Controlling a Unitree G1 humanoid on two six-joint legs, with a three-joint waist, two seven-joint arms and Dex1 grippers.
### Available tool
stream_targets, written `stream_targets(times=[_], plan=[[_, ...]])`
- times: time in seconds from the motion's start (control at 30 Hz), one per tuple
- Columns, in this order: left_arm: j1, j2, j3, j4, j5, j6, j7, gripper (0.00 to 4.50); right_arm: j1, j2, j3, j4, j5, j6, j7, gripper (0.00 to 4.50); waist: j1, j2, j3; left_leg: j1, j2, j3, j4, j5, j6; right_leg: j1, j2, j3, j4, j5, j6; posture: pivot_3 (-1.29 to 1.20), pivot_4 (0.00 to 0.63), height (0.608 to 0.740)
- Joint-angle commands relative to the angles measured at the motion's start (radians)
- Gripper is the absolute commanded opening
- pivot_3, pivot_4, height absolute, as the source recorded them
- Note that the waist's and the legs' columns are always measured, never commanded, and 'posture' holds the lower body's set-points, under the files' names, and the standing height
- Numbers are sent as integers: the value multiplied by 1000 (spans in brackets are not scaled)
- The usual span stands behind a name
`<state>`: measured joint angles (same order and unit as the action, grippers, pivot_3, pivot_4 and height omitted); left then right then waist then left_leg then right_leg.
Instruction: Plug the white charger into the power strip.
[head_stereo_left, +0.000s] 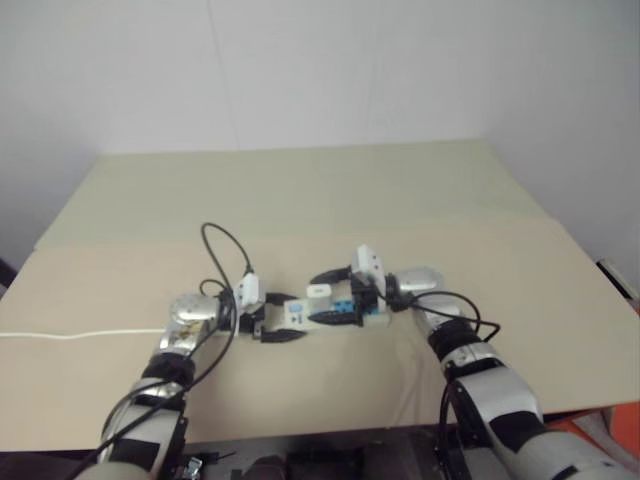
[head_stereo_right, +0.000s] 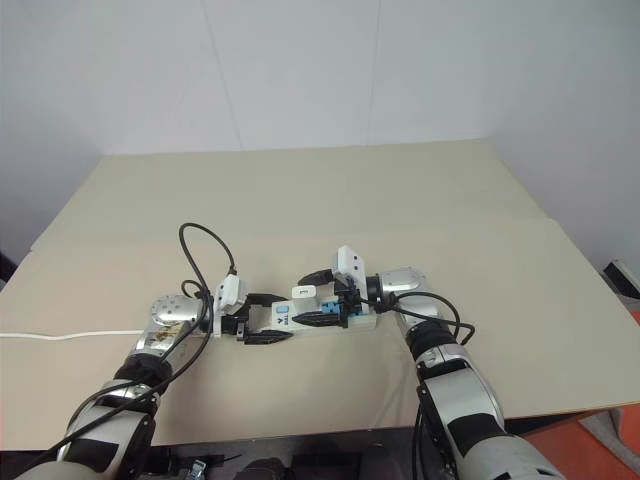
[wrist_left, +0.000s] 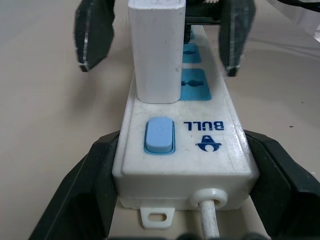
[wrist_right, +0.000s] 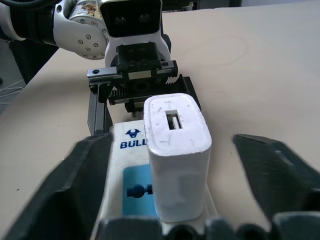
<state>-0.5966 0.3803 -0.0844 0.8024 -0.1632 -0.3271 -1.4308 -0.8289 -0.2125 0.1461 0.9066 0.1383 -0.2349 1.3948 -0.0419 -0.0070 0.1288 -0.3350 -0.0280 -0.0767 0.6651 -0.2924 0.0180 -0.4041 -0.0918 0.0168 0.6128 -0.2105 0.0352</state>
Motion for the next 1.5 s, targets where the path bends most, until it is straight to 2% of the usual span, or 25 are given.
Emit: stream_targets(times=[0.03, 0.07, 0.13, 0.2, 0.4, 0.53, 0.67, 0.73, 0.93, 1.0, 1.13, 1.5], plan=[[0, -10, -22, -6, 14, -14, 1, 3272, 18, -8, 8, -6, -11, 10, 9, 4479, 1, 0, 0, 0, 0, 0, 0, 0, 0, 0, 0, 0, 0, 0, 0, 0, 150, 740], [-1, -13, -19, -3, 14, -19, 8, 3272, 18, -11, 7, -7, -10, 13, 13, 4479, 1, 0, 0, 0, 0, 0, 0, 0, 0, 0, 0, 0, 0, 0, 0, 0, 150, 740], [-7, -18, -13, 7, 9, -29, 11, 4002, 18, -17, 5, -10, -8, 15, 14, 4500, 3, 0, 0, 0, 0, 0, 0, 0, 0, 0, 0, 0, 0, 0, 0, 0, 150, 740], [-11, -20, -4, 8, -4, -37, 0, 4451, 18, -21, 2, -12, -6, 18, 13, 4500, 4, 0, 0, -1, 0, 0, 0, 0, 0, 0, 0, 0, -1, 0, 0, 0, 150, 740], [20, 23, 36, -123, -80, 33, -39, 4451, 38, -53, -26, -99, 28, 53, 11, 4500, 4, 0, 1, -2, 0, 0, 0, 0, 0, -1, 0, 0, 0, 0, 0, 0, 150, 740], [108, 138, 91, -377, -174, 187, -43, 4451, 103, -132, -68, -280, 65, 66, -11, 4500, 0, 0, 2, -4, 0, 0, -1, 0, 0, -4, 0, 0, 0, 0, 0, 0, 150, 740], [204, 289, 184, -597, -311, 371, -64, 4451, 171, -273, -130, -491, 158, 196, 23, 4500, -1, 1, 3, -18, 1, 0, -2, 1, -2, -19, -1, 1, 3, 0, 0, 0, 150, 740], [250, 362, 234, -660, -356, 428, -75, 4451, 214, -363, -159, -579, 183, 223, 46, 4500, 0, 1, 4, -18, 1, 0, -3, 2, -3, -19, 0, 0, 2, 0, 0, 0, 150, 740], [379, 519, 337, -658, -329, 387, -88, 4451, 366, -631, -247, -728, 198, 266, 83, 4500, 9, 1, 6, -18, 2, 2, -6, 1, -3, -18, 0, -1, -3, 0, 0, 0, 150, 740], [409, 542, 363, -647, -325, 374, -82, 4451, 412, -698, -277, -754, 215, 297, 87, 4500, 13, 1, 8, -17, 2, 3, -5, 1, -3, -17, -1, -1, -4, 0, 0, 0, 150, 740], [446, 552, 388, -668, -343, 380, -66, 4451, 489, -765, -326, -790, 245, 325, 76, 4500, 21, 0, 12, -16, 3, 8, -5, 1, -3, -17, 0, -1, -4, 0, -1, 0, 150, 740], [456, 547, 381, -731, -358, 407, -20, 4451, 618, -806, -404, -888, 281, 362, 25, 4500, 28, -3, 14, -13, 6, 18, -5, 1, -3, -16, 1, 1, -3, 1, -2, 0, 150, 740]])
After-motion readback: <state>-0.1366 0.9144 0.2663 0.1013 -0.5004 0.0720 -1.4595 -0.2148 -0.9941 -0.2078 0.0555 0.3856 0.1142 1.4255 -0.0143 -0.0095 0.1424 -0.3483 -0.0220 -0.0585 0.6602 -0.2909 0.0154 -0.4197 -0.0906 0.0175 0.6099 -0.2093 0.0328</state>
